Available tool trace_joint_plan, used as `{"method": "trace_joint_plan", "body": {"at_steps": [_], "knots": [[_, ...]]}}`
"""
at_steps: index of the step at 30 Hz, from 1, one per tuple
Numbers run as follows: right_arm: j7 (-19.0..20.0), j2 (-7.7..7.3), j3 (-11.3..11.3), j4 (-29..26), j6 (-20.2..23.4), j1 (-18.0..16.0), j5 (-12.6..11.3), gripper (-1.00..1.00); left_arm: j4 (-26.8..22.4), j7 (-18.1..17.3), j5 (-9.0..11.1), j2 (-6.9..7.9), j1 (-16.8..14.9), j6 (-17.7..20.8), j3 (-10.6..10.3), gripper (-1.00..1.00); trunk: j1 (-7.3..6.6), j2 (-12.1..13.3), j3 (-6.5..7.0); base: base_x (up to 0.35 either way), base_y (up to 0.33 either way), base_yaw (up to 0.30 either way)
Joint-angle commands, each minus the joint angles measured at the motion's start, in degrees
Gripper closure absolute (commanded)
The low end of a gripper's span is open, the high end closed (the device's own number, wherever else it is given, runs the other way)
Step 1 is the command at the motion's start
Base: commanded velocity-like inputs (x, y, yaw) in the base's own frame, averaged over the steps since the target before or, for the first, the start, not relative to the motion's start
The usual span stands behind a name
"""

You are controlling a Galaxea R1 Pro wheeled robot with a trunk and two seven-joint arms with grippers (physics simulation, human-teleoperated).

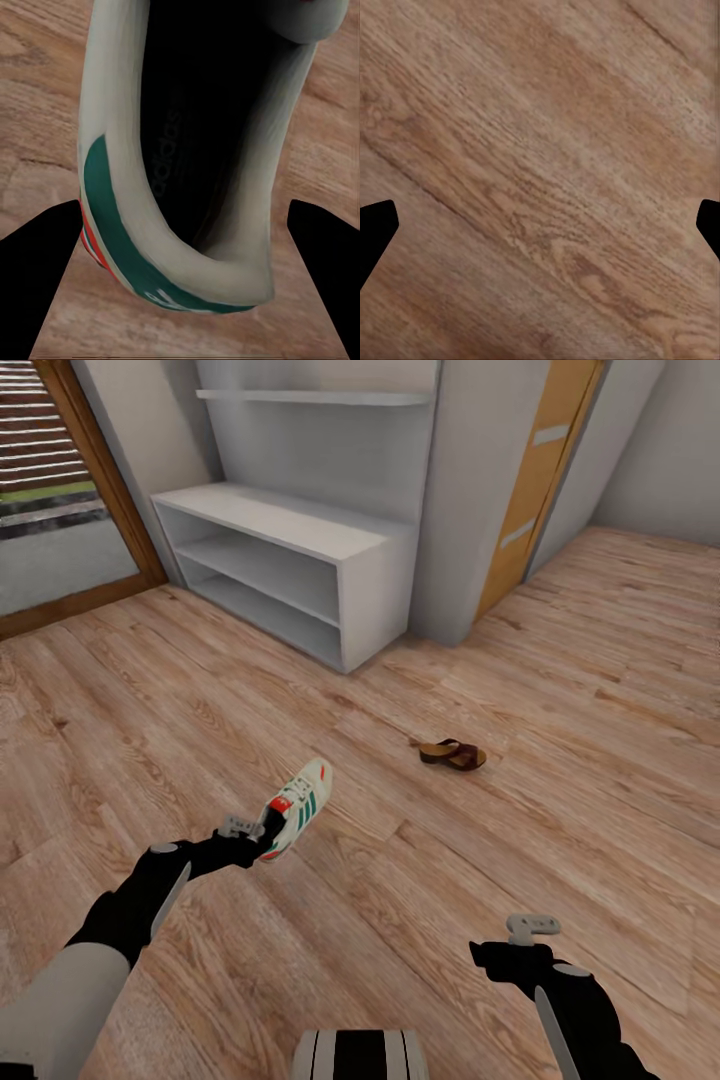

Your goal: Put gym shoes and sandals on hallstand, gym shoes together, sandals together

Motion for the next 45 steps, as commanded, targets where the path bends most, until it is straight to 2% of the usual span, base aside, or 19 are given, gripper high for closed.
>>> {"method": "trace_joint_plan", "body": {"at_steps": [1,22,30,45], "knots": [[0.0,-0.01,0.0,-0.1,0.3,0.0,0.0,-1.0,-0.1,-0.1,0.0,0.03,0.3,0.3,0.0,1.0,-0.23,0.4,0.15,0.0,0.0,0.0],[0.0,0.03,0.0,0.0,0.5,0.0,0.2,-1.0,-0.2,-0.1,0.2,0.02,0.9,0.4,0.1,1.0,-4.85,8.8,3.92,0.0,0.0,0.0],[0.0,0.03,0.0,0.1,0.5,0.0,0.2,-1.0,-0.1,-0.2,0.3,0.02,0.9,2.2,0.1,1.0,-6.6,12.0,5.35,0.0,0.0,0.0],[0.4,-0.06,0.0,0.4,0.4,0.1,0.2,-1.0,-0.2,-0.2,0.2,0.05,0.9,2.4,0.1,1.0,-9.9,18.0,8.04,0.0,0.0,0.0]]}}
